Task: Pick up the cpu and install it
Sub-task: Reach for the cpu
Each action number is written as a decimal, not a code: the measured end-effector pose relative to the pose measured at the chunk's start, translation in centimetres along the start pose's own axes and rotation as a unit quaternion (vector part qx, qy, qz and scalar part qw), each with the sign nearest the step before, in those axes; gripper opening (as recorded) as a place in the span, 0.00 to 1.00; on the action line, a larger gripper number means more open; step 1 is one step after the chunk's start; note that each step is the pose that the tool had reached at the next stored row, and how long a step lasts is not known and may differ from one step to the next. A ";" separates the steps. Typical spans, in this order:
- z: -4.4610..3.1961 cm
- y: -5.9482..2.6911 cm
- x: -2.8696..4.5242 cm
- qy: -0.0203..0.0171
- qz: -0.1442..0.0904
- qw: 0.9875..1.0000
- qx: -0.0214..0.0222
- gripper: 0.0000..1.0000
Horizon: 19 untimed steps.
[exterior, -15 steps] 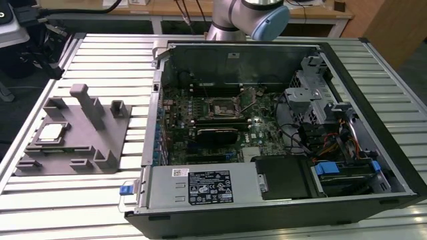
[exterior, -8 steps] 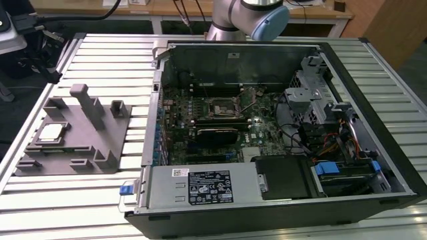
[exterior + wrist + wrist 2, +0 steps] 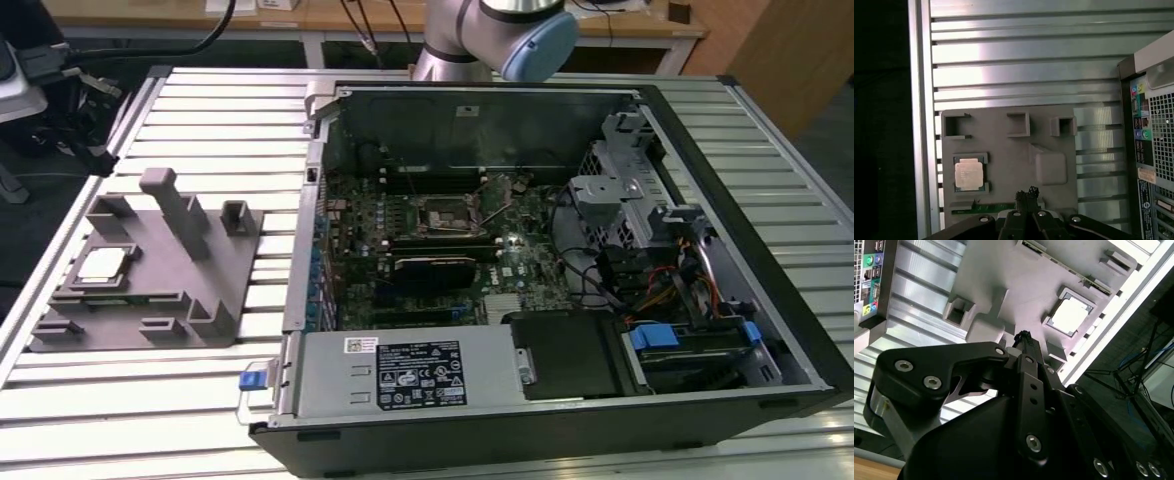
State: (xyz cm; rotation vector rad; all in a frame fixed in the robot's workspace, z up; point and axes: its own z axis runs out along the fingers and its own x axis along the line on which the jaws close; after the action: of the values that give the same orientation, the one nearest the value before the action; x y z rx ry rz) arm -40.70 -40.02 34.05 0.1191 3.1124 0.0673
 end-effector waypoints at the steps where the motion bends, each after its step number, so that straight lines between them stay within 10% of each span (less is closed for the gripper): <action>1: 0.15 -0.02 0.15 0.000 0.000 1.000 0.000 0.11; 19: 2.79 -0.36 3.08 0.000 0.000 1.000 0.001 0.11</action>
State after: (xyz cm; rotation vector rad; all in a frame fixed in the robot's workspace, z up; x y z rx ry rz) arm -43.71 -40.03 31.17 0.1191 3.1125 0.0640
